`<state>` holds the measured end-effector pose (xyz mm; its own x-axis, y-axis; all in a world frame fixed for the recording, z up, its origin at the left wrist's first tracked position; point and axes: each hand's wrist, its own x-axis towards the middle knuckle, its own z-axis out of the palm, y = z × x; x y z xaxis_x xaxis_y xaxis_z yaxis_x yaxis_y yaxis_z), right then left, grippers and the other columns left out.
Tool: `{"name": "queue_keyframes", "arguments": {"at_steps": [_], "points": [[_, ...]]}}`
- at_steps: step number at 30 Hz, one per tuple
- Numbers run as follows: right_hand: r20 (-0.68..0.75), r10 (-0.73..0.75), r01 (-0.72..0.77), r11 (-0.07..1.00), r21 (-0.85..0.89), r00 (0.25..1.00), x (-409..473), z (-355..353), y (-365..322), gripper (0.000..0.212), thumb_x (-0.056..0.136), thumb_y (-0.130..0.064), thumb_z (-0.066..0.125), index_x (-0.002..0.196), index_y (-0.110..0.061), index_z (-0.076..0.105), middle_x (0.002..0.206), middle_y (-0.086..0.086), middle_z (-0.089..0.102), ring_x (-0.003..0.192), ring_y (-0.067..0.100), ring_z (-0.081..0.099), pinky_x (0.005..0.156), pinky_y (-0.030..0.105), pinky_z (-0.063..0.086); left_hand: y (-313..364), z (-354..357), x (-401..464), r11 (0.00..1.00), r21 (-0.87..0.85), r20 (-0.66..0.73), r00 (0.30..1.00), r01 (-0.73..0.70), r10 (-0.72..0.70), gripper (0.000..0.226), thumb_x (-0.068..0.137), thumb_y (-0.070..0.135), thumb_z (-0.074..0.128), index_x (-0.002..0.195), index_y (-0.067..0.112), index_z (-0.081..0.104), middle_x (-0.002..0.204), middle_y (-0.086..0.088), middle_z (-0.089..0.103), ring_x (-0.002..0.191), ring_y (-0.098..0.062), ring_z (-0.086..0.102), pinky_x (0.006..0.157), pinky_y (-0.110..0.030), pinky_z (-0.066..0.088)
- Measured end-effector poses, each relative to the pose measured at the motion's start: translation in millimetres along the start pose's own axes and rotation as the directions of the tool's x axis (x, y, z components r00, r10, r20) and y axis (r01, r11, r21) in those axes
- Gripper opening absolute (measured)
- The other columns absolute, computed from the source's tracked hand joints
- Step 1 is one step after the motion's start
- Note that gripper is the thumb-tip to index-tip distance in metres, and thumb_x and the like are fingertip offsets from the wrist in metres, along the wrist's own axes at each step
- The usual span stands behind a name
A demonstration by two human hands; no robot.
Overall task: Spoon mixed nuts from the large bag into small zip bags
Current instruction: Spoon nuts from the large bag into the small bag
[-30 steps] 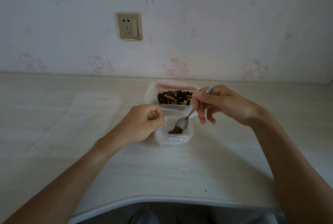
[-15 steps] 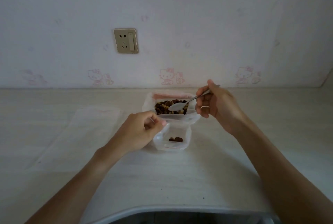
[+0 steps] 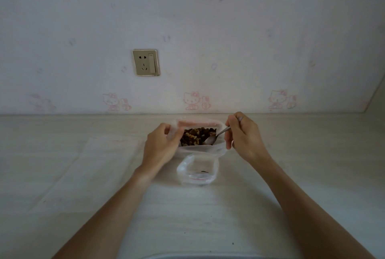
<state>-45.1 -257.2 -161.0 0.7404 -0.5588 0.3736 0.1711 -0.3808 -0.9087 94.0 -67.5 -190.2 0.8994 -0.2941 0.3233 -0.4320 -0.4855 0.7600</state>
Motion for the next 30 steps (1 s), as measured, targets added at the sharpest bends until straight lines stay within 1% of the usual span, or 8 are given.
{"name": "queue_keyframes", "arguments": {"at_steps": [2, 4, 8, 11, 16, 21, 26, 30], "points": [[0.053, 0.076, -0.078, 0.996, 0.034, 0.996, -0.4, 4.2, 4.1, 0.029, 0.11, -0.018, 0.04, 0.089, -0.004, 0.055, 0.059, 0.011, 0.064, 0.043, 0.016, 0.055, 0.039, 0.025, 0.037, -3.5, 1.3, -1.2, 0.995, -0.085, -0.02, 0.999, -0.042, 0.04, 0.027, 0.094, 0.052, 0.066, 0.101, 0.027, 0.071, 0.096, 0.018, 0.07, 0.09, 0.0, 0.065, 0.072, -0.016, 0.044], [0.098, 0.141, -0.151, 0.983, 0.103, 0.985, -1.1, 8.1, 5.9, 0.026, 0.11, -0.016, 0.041, 0.092, -0.004, 0.056, 0.064, 0.013, 0.069, 0.049, 0.024, 0.062, 0.039, 0.028, 0.04, -6.3, -1.3, -3.3, 0.984, -0.162, -0.036, 0.997, -0.077, 0.072, 0.021, 0.096, 0.05, 0.066, 0.096, 0.03, 0.072, 0.091, 0.02, 0.072, 0.088, 0.007, 0.064, 0.067, -0.006, 0.042], [0.11, 0.25, -0.269, 0.936, 0.229, 0.962, -1.1, 7.5, 4.9, 0.027, 0.109, -0.014, 0.044, 0.089, -0.004, 0.06, 0.072, 0.019, 0.072, 0.052, 0.029, 0.066, 0.039, 0.029, 0.043, -7.8, -2.0, -7.5, 0.968, -0.23, -0.059, 0.994, -0.105, 0.094, 0.019, 0.098, 0.045, 0.065, 0.097, 0.028, 0.075, 0.092, 0.019, 0.074, 0.088, 0.01, 0.064, 0.069, -0.006, 0.043], [0.111, 0.326, -0.344, 0.904, 0.253, 0.939, -1.3, 5.5, 5.5, 0.027, 0.108, -0.016, 0.047, 0.092, -0.001, 0.063, 0.075, 0.019, 0.074, 0.049, 0.026, 0.065, 0.037, 0.028, 0.043, -8.3, -0.7, -8.2, 0.961, -0.244, -0.087, 0.99, -0.13, 0.112, 0.015, 0.098, 0.038, 0.067, 0.101, 0.025, 0.076, 0.094, 0.019, 0.074, 0.088, 0.009, 0.065, 0.07, -0.005, 0.043], [0.082, 0.431, -0.433, 0.843, 0.32, 0.899, 2.5, 1.8, 8.2, 0.027, 0.109, -0.018, 0.045, 0.098, -0.001, 0.061, 0.078, 0.018, 0.076, 0.046, 0.025, 0.063, 0.038, 0.027, 0.042, -8.6, -1.5, -9.3, 0.948, -0.246, -0.154, 0.974, -0.202, 0.167, 0.013, 0.099, 0.026, 0.067, 0.105, 0.021, 0.076, 0.094, 0.019, 0.074, 0.086, 0.007, 0.066, 0.07, -0.005, 0.044], [0.109, 0.449, -0.458, 0.823, 0.335, 0.887, 1.0, 2.9, 10.0, 0.027, 0.109, -0.02, 0.046, 0.099, -0.001, 0.063, 0.078, 0.017, 0.076, 0.048, 0.023, 0.065, 0.039, 0.028, 0.045, -5.5, -1.8, -11.2, 0.934, -0.248, -0.188, 0.959, -0.257, 0.214, 0.012, 0.101, 0.019, 0.065, 0.105, 0.017, 0.076, 0.093, 0.017, 0.074, 0.082, 0.004, 0.065, 0.07, -0.007, 0.044], [0.131, 0.383, -0.405, 0.862, 0.304, 0.914, -3.0, 8.0, 7.2, 0.029, 0.109, -0.022, 0.048, 0.099, -0.001, 0.065, 0.081, 0.016, 0.077, 0.053, 0.025, 0.07, 0.042, 0.027, 0.049, -3.6, -2.1, -11.7, 0.933, -0.238, -0.163, 0.958, -0.268, 0.234, 0.012, 0.102, 0.021, 0.065, 0.106, 0.019, 0.076, 0.094, 0.018, 0.073, 0.084, 0.003, 0.065, 0.07, -0.008, 0.045], [0.175, 0.353, -0.391, 0.864, 0.316, 0.919, -5.9, 14.8, 6.8, 0.029, 0.109, -0.023, 0.049, 0.103, 0.0, 0.064, 0.082, 0.018, 0.077, 0.057, 0.027, 0.072, 0.041, 0.027, 0.049, -4.1, -1.5, -11.1, 0.932, -0.24, -0.159, 0.958, -0.272, 0.239, 0.012, 0.102, 0.022, 0.065, 0.106, 0.02, 0.076, 0.095, 0.019, 0.074, 0.086, 0.0, 0.066, 0.07, -0.008, 0.045]]}}
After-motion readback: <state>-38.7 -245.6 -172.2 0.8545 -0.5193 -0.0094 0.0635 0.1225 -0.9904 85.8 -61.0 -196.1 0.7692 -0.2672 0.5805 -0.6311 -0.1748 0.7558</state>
